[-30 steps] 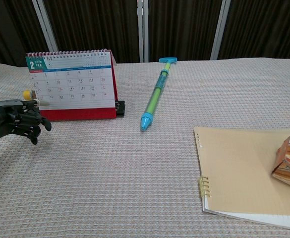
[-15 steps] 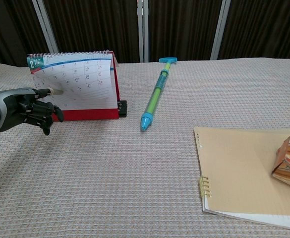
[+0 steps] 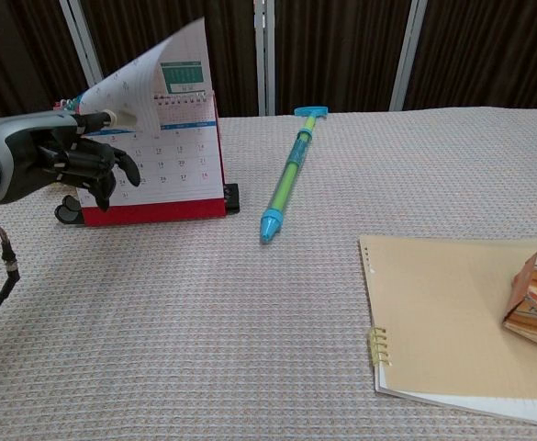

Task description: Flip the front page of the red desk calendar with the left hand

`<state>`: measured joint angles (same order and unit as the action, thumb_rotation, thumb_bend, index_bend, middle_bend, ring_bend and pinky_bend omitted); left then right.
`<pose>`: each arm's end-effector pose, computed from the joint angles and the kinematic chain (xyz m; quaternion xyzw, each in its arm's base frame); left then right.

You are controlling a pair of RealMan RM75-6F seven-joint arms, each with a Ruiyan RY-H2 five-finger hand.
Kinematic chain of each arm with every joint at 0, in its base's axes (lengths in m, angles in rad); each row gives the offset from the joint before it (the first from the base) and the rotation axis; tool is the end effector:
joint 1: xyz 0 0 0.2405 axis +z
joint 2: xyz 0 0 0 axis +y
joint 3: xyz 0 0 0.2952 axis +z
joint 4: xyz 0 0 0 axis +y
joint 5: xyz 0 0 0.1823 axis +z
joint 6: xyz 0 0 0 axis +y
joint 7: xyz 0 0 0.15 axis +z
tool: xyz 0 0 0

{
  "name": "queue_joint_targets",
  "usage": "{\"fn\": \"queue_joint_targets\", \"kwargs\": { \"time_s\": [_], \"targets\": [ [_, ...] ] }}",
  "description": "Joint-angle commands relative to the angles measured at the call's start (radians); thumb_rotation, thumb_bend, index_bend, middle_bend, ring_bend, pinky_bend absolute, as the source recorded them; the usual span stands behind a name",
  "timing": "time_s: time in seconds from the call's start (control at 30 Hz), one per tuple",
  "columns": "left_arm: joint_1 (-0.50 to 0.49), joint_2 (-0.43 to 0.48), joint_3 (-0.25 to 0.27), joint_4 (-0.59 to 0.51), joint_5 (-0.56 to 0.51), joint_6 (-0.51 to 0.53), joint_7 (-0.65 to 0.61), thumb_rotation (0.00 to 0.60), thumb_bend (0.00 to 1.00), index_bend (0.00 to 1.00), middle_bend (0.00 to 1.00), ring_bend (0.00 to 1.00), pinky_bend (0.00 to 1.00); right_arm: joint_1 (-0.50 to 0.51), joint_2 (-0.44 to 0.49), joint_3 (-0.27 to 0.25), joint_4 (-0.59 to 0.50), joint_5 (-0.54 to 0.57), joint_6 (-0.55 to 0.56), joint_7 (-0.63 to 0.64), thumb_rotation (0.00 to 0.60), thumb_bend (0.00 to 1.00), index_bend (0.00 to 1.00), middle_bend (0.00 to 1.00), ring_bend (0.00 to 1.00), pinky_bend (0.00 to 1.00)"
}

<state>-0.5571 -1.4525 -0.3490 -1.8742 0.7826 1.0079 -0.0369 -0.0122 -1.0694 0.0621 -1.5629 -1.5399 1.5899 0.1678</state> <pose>-0.1836 0.3251 0.0479 -0.4589 -0.6964 -0.4699 0.2892 -0.3477 -0.1565 0.2364 0.5522 -0.3899 0.4250 0.6020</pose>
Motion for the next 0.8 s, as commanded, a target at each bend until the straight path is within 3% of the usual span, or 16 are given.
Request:
{"fn": "queue_joint_targets", "kwargs": {
  "time_s": [0.03, 0.23, 0.4, 0.57, 0.67, 0.73, 0.8],
  "targets": [
    [0.019, 0.015, 0.023, -0.044, 0.142, 0.127, 0.082, 0.6, 0.89, 0.09, 0.43, 0.52, 0.46, 0.0, 0.0, 0.0, 0.0, 0.0, 0.0, 0.0, 0.6, 0.07, 0.01, 0.0, 0.0, 0.0],
    [0.02, -0.002, 0.052, -0.017, 0.311, 0.271, 0.22, 0.6, 0.87, 0.26, 0.25, 0.33, 0.32, 0.003, -0.002, 0.001, 0.002, 0.005, -0.007, 0.0, 0.6, 0.07, 0.01, 0.0, 0.0, 0.0],
    [-0.007, -0.024, 0.041, 0.047, 0.362, 0.329, 0.339, 0.6, 0.85, 0.26, 0.23, 0.3, 0.32, 0.007, -0.007, 0.003, 0.007, 0.012, -0.018, -0.003, 0.6, 0.07, 0.01, 0.0, 0.0, 0.0],
    [-0.055, -0.046, 0.001, 0.133, 0.344, 0.337, 0.443, 0.6, 0.83, 0.25, 0.2, 0.28, 0.31, 0.012, -0.011, 0.009, 0.013, 0.025, -0.028, -0.001, 0.6, 0.07, 0.01, 0.0, 0.0, 0.0],
    [-0.091, -0.046, -0.028, 0.181, 0.28, 0.295, 0.502, 0.6, 0.79, 0.23, 0.18, 0.26, 0.29, 0.016, -0.013, 0.013, 0.018, 0.037, -0.04, 0.001, 0.6, 0.07, 0.01, 0.0, 0.0, 0.0],
    [-0.112, -0.043, -0.045, 0.206, 0.239, 0.265, 0.525, 0.6, 0.72, 0.21, 0.13, 0.22, 0.24, 0.018, -0.015, 0.015, 0.022, 0.046, -0.047, 0.001, 0.6, 0.07, 0.01, 0.0, 0.0, 0.0],
    [-0.134, -0.039, -0.058, 0.236, 0.195, 0.229, 0.55, 0.6, 0.57, 0.15, 0.05, 0.14, 0.17, 0.021, -0.017, 0.017, 0.025, 0.053, -0.054, 0.0, 0.6, 0.07, 0.01, 0.0, 0.0, 0.0]
  ]
}}
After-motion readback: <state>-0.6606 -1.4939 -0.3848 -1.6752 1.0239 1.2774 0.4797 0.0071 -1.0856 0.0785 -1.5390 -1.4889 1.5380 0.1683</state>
